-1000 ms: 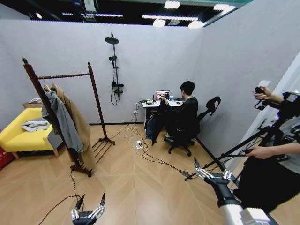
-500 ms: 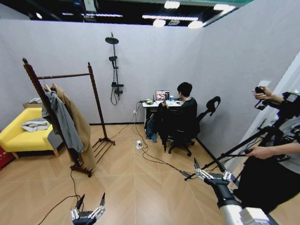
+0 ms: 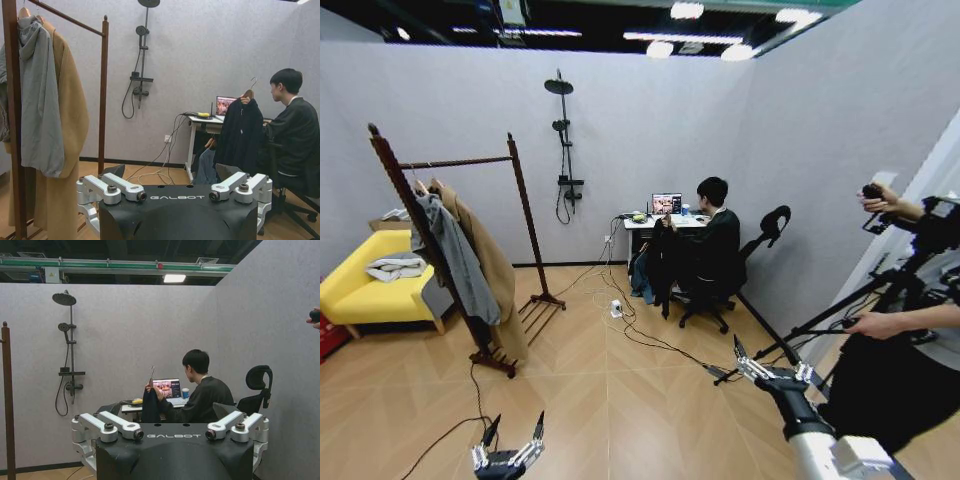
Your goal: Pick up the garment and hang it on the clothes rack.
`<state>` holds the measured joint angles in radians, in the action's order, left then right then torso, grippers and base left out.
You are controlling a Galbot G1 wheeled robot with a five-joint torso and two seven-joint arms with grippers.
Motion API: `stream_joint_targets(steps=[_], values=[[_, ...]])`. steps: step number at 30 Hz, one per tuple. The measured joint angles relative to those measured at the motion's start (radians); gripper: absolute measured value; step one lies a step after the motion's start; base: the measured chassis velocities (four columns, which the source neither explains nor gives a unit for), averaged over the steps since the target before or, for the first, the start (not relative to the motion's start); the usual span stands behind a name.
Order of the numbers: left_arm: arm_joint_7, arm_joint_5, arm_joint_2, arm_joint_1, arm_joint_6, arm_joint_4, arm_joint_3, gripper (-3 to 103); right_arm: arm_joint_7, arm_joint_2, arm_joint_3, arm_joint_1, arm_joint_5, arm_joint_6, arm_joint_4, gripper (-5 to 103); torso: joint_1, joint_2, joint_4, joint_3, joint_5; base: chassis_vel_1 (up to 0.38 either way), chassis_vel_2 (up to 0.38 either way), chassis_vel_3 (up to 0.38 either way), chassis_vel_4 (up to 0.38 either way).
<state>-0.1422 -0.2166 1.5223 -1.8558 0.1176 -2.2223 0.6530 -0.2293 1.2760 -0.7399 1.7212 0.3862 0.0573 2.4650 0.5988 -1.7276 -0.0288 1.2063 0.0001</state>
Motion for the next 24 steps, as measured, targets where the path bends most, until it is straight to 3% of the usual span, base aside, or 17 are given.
stream_joint_targets(steps=[10, 24], values=[[0.000, 0.000, 0.000, 0.000, 0.000, 0.000, 0.000, 100, -0.001, -0.003, 0.002, -0.006, 0.007, -0.001, -0.009, 100, 0.000, 0.000, 0.0003, 0.000, 0.0001, -0.147, 0.165, 0.160, -0.173], [0.000, 0.000, 0.000, 0.000, 0.000, 0.000, 0.000, 100, -0.005, -0.001, 0.005, -0.008, 0.007, -0.003, -0.020, 100, 0.001, 0.000, 0.0003, 0.000, 0.0002, -0.296, 0.292, 0.308, -0.298]])
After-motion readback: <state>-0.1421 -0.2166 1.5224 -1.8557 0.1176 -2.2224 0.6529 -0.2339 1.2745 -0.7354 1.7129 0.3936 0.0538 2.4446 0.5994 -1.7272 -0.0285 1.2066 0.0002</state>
